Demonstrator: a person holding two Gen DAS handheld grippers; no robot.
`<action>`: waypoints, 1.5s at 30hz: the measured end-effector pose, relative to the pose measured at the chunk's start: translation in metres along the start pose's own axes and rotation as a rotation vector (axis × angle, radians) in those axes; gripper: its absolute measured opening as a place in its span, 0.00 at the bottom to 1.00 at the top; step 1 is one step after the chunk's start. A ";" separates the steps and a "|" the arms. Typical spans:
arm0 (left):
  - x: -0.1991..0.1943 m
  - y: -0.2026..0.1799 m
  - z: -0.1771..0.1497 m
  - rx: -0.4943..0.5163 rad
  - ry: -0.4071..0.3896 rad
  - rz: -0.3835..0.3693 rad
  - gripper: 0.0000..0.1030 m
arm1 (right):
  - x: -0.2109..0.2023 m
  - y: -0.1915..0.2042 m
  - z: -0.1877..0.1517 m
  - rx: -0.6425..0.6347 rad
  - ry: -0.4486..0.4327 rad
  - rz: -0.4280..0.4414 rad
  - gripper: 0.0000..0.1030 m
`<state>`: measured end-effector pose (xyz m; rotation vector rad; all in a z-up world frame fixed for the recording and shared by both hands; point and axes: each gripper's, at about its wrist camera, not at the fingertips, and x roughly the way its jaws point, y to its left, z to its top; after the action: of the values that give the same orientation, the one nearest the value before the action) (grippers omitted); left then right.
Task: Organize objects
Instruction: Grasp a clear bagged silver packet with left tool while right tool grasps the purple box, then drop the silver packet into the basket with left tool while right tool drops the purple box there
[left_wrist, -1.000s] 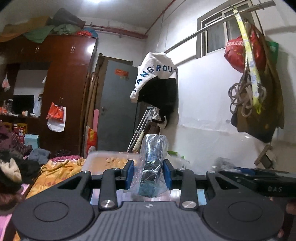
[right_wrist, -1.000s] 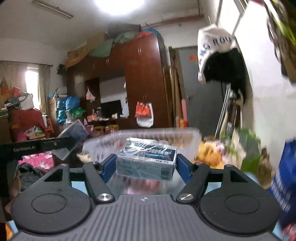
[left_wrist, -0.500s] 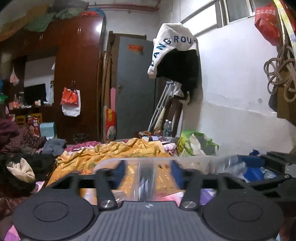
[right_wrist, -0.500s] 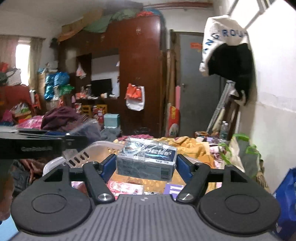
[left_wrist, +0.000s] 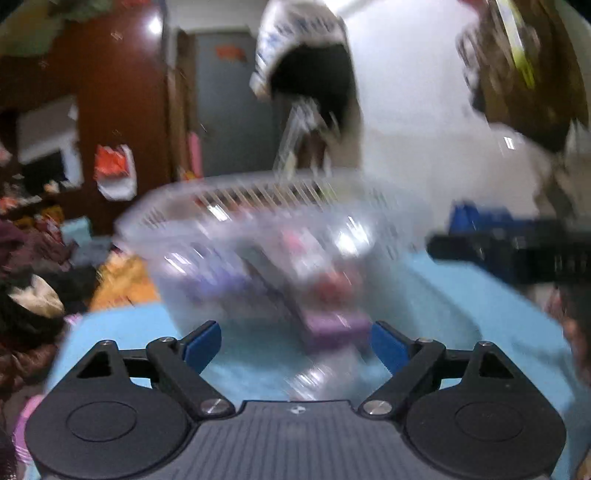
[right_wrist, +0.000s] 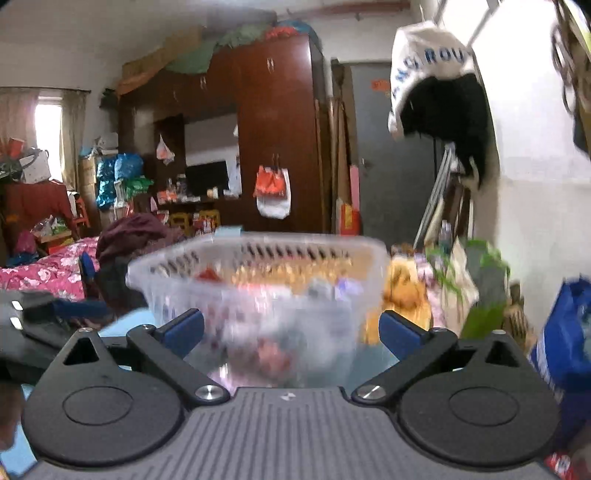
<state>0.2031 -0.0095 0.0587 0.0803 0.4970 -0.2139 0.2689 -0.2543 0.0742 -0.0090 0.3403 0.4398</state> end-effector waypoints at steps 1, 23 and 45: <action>0.006 -0.003 -0.002 0.004 0.018 0.001 0.88 | 0.002 -0.003 -0.002 0.014 0.009 -0.014 1.00; -0.004 0.057 -0.036 -0.137 0.004 0.081 0.59 | 0.064 0.017 -0.032 0.143 0.251 0.021 1.00; -0.014 0.068 -0.045 -0.173 -0.089 0.090 0.60 | 0.051 0.045 -0.036 0.062 0.249 0.019 0.64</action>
<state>0.1853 0.0653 0.0281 -0.0749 0.4208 -0.0858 0.2821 -0.1956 0.0264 -0.0001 0.5993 0.4480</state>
